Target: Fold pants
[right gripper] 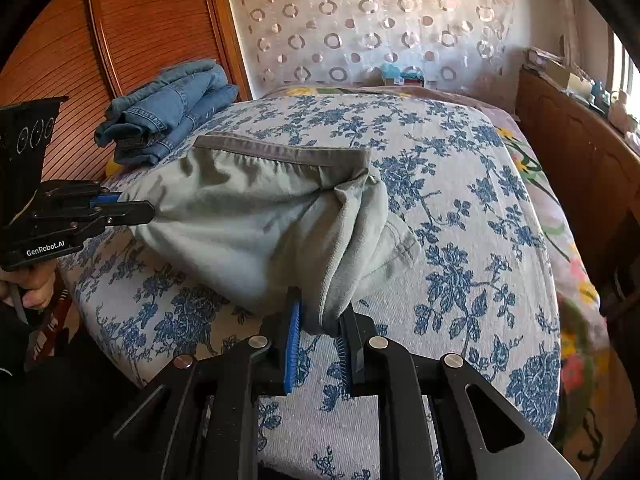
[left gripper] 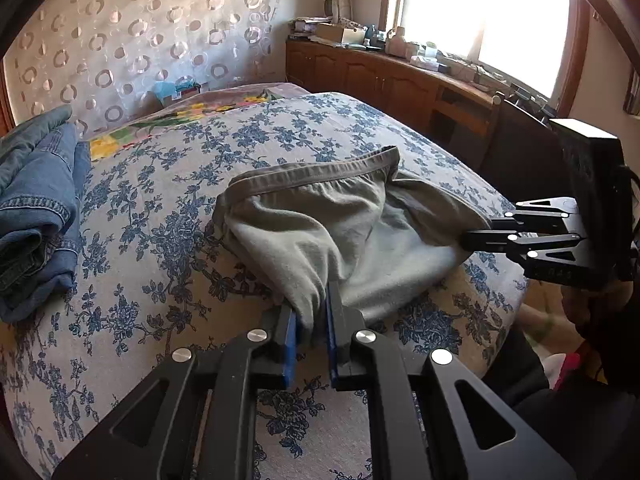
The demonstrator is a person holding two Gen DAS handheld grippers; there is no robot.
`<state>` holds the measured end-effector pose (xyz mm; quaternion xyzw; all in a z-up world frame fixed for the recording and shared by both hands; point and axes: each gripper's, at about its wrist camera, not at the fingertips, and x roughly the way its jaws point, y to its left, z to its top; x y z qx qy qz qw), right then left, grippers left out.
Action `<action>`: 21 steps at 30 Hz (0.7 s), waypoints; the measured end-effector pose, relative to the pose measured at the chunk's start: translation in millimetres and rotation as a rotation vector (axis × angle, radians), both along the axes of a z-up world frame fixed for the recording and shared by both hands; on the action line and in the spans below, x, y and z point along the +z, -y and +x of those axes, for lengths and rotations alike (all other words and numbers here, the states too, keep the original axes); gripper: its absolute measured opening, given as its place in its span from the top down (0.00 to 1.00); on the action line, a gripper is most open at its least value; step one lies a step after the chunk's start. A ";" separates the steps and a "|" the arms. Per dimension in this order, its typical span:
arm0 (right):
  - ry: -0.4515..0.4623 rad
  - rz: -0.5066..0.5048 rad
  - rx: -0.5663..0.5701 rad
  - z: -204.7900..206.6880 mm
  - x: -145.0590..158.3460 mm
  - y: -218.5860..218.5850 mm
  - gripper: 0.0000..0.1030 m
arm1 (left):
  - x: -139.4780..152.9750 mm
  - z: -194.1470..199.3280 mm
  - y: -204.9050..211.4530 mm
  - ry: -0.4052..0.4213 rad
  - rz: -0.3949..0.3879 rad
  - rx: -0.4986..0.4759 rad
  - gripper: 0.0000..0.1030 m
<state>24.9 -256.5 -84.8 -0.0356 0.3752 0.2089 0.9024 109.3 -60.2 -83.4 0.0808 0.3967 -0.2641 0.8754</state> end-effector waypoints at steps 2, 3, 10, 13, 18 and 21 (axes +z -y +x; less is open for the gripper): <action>0.000 0.005 -0.003 -1.4 3.0 1.4 0.84 | 0.9 -1.2 -1.2 0.005 0.002 0.000 0.84; 0.001 0.006 -0.004 -2.3 4.5 2.1 0.84 | 1.6 -1.7 -0.9 0.012 0.011 0.000 0.81; 0.008 0.000 -0.016 -4.9 9.6 4.4 0.80 | 7.7 -3.5 -6.6 0.044 0.003 0.004 0.51; 0.021 0.000 -0.026 -8.8 15.7 8.9 0.80 | 11.4 -0.8 -9.8 0.055 0.001 0.019 0.44; 0.049 -0.017 -0.054 -12.1 24.0 14.4 0.79 | 10.7 7.2 -12.8 0.054 -0.011 0.036 0.26; 0.050 -0.022 -0.063 -10.0 23.7 13.4 0.79 | 6.4 10.3 -12.4 0.044 -0.013 0.039 0.26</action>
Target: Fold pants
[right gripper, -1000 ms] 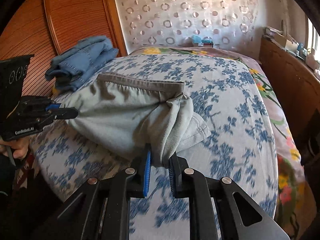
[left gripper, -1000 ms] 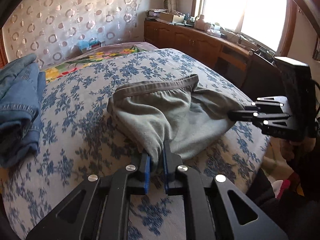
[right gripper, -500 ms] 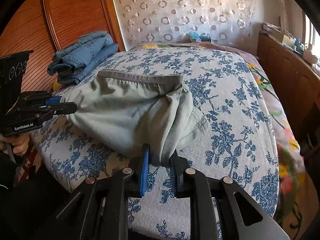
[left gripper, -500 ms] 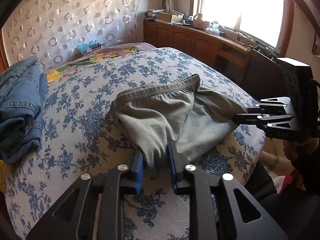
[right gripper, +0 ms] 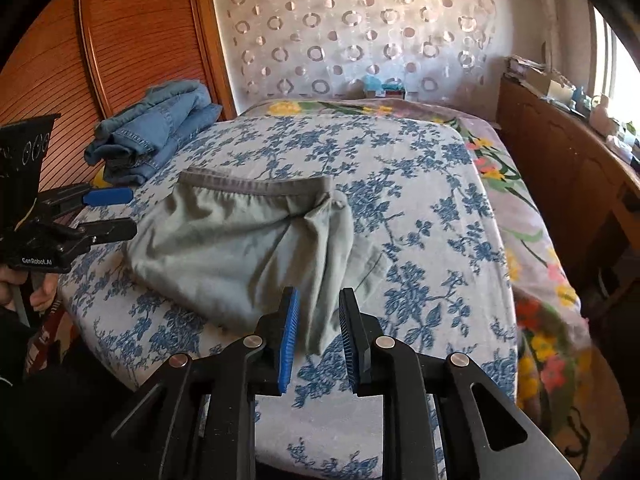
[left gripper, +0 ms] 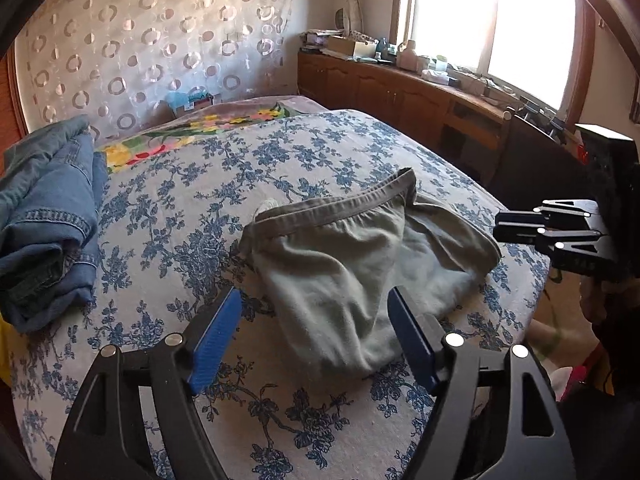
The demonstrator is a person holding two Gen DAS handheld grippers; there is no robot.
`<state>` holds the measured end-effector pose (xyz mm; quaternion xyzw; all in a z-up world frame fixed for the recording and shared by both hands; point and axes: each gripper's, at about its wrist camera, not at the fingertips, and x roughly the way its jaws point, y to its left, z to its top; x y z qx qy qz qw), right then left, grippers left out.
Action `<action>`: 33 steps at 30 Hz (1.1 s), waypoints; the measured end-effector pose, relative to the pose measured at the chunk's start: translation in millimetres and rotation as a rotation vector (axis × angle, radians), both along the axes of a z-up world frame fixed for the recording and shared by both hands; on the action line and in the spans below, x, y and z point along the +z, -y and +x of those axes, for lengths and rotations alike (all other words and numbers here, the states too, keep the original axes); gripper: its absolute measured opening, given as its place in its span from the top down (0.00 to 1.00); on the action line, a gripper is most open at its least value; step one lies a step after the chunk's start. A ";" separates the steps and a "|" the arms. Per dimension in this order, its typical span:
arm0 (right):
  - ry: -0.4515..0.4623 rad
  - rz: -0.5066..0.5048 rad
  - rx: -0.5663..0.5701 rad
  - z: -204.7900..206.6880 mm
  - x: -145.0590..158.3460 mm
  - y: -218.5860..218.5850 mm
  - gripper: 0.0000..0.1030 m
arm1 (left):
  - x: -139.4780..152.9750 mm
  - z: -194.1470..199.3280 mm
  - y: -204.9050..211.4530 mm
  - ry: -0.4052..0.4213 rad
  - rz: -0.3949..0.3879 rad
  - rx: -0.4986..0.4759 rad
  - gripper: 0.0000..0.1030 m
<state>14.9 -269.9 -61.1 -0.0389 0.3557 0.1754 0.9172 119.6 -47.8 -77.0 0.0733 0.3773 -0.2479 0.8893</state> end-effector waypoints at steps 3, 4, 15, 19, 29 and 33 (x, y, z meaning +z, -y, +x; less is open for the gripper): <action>0.000 -0.006 -0.002 5.5 -0.7 -2.3 0.79 | -4.6 3.7 0.3 -0.009 0.002 0.006 0.26; 0.000 -0.007 -0.003 8.6 -1.1 -2.9 0.79 | -5.6 4.2 0.4 -0.011 0.004 0.007 0.26; 0.002 -0.022 0.021 55.7 -6.1 -23.7 0.72 | -12.1 21.9 -1.2 -0.023 0.004 0.044 0.26; -0.010 -0.041 0.038 69.8 -15.7 -31.8 0.75 | -14.1 29.3 2.2 -0.023 0.014 0.046 0.26; 0.003 -0.021 -0.053 62.6 -22.7 -8.0 0.98 | -20.4 47.3 4.5 -0.040 0.025 0.063 0.26; 0.000 -0.002 -0.052 62.4 -23.5 -6.7 0.96 | -21.2 54.3 4.4 -0.046 0.022 0.070 0.26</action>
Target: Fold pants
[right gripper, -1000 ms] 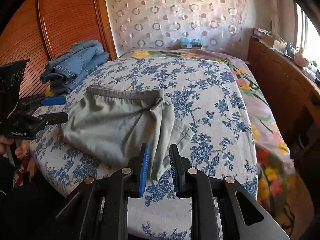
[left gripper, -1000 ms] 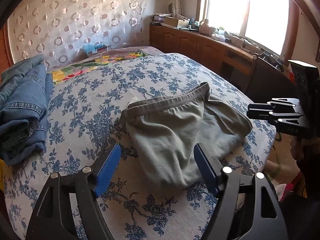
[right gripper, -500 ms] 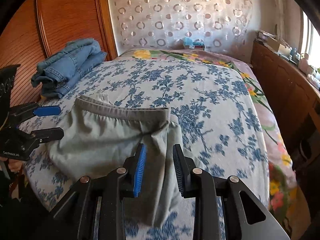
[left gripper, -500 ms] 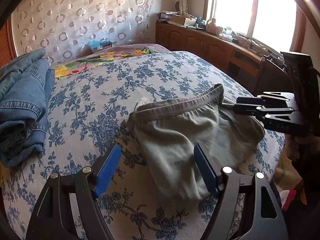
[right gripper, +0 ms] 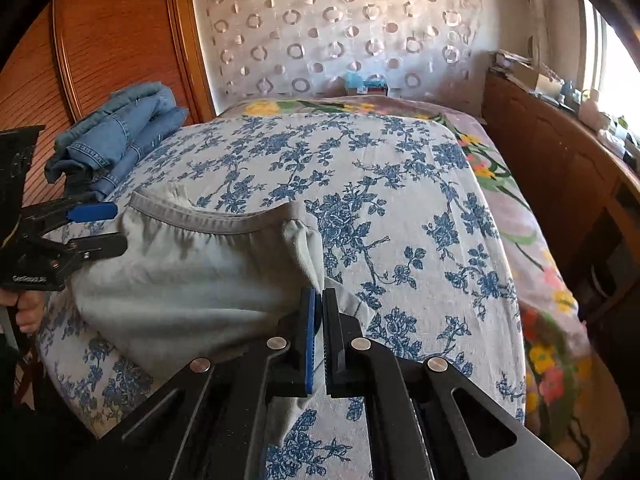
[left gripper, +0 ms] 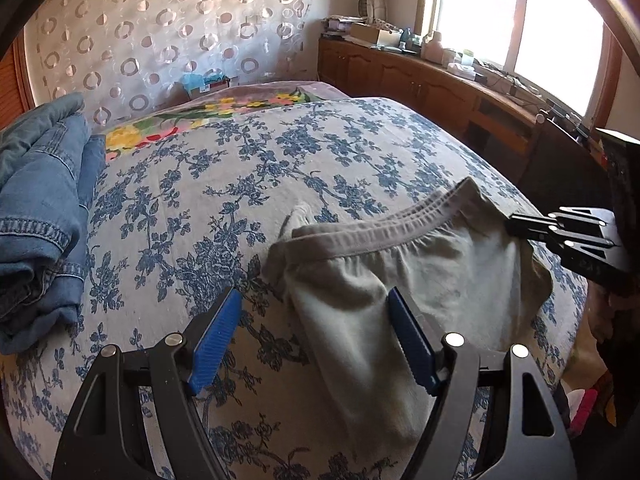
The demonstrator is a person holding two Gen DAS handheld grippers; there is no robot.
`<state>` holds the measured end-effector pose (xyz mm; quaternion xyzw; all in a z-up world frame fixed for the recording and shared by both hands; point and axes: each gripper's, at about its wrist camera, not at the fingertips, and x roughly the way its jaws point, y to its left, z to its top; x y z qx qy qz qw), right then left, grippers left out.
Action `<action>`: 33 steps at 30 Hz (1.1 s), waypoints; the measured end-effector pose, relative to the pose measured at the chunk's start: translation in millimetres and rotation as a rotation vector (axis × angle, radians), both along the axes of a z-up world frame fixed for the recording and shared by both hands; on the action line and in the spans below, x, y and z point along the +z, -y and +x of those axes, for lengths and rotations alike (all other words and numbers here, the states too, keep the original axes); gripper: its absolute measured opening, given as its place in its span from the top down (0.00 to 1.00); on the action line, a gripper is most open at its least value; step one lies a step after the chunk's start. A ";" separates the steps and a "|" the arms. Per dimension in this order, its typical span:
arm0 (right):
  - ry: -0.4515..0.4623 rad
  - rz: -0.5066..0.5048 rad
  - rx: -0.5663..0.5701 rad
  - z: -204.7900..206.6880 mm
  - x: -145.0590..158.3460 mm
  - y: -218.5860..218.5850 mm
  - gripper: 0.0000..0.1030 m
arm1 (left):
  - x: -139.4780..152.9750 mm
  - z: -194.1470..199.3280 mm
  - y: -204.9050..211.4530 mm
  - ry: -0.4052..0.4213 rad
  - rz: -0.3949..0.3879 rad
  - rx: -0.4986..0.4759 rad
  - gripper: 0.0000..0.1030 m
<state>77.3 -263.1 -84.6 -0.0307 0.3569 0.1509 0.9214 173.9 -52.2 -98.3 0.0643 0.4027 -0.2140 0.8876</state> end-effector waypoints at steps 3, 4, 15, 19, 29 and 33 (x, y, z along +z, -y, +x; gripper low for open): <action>0.017 0.003 -0.001 1.5 4.9 -2.0 0.88 | -1.3 5.5 -0.8 -0.005 -0.004 0.004 0.26; 0.022 0.006 0.004 2.0 5.0 -3.3 0.86 | -1.7 6.8 -0.9 -0.004 -0.002 0.004 0.26; -0.025 -0.016 0.003 29.0 -11.6 -9.1 0.52 | -12.8 17.4 2.1 -0.030 0.003 -0.003 0.44; -0.023 -0.020 0.008 31.8 -11.4 -11.2 0.51 | -11.3 17.3 3.4 -0.026 -0.019 -0.019 0.59; -0.019 -0.001 0.017 31.0 -17.3 -9.5 0.51 | 7.6 15.7 5.1 0.028 -0.074 -0.014 0.85; -0.014 0.002 0.017 28.4 -17.5 -9.0 0.51 | -3.4 28.1 3.5 -0.034 -0.049 0.013 0.81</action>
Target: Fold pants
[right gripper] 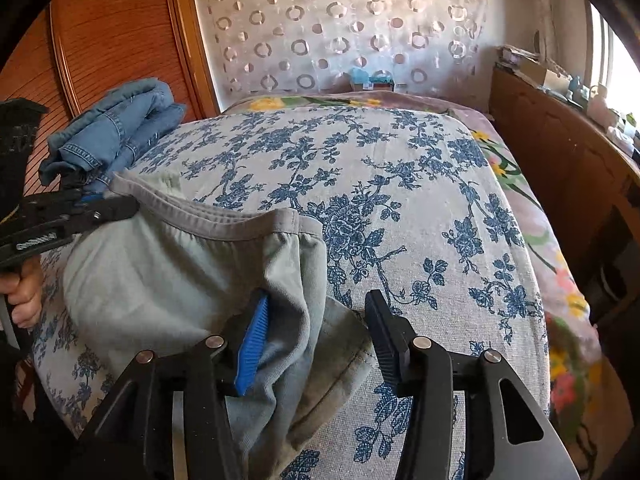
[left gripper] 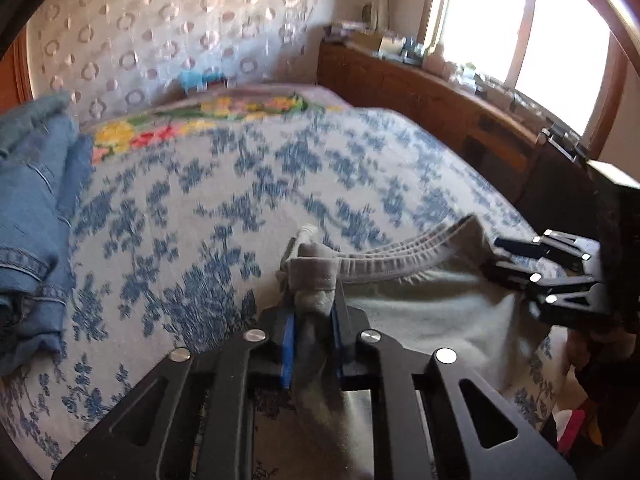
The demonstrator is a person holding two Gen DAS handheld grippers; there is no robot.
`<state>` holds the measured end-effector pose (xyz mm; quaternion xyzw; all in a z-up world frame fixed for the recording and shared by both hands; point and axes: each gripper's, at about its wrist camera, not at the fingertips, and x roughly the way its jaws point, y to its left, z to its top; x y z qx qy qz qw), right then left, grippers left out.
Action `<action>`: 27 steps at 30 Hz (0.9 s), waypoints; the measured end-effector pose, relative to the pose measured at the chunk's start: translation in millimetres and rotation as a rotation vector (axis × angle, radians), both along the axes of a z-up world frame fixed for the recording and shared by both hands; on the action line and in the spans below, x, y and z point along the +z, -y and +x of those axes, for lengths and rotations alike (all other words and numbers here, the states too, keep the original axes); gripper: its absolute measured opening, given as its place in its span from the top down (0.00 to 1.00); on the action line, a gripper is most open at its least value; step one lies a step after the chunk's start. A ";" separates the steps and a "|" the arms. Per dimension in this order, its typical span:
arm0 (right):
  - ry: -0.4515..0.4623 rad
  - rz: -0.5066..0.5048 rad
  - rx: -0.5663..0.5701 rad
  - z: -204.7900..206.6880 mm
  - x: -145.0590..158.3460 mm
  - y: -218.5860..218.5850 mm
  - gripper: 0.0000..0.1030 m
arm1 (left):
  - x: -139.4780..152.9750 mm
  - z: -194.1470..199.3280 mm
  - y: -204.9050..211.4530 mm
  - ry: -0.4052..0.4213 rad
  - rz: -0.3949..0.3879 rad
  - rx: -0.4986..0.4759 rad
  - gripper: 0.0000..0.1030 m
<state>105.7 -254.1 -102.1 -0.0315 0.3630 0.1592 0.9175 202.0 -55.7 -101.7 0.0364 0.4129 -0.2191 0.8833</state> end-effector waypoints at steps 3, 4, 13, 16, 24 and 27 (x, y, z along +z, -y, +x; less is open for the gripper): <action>0.009 -0.005 -0.005 -2.4 2.3 0.3 0.51 | -4.6 0.0 -0.3 -0.007 0.024 0.006 0.66; 0.014 -0.012 -0.007 -2.8 4.2 -0.3 0.51 | -4.9 -1.3 -1.4 -0.004 0.033 0.008 0.60; -0.008 -0.046 0.097 27.8 17.2 -23.8 0.71 | -4.8 -3.8 -12.9 -0.012 0.023 0.022 0.40; -0.001 -0.039 0.035 41.5 17.2 -15.3 0.90 | -6.5 -2.1 -14.2 -0.016 0.019 0.023 0.40; 0.018 0.021 -0.016 11.5 22.0 5.9 0.53 | -11.5 -7.6 -10.5 -0.013 0.033 0.016 0.40; -0.003 0.019 -0.032 -5.3 18.3 17.3 0.46 | -14.8 -6.9 -10.9 -0.022 0.027 0.018 0.40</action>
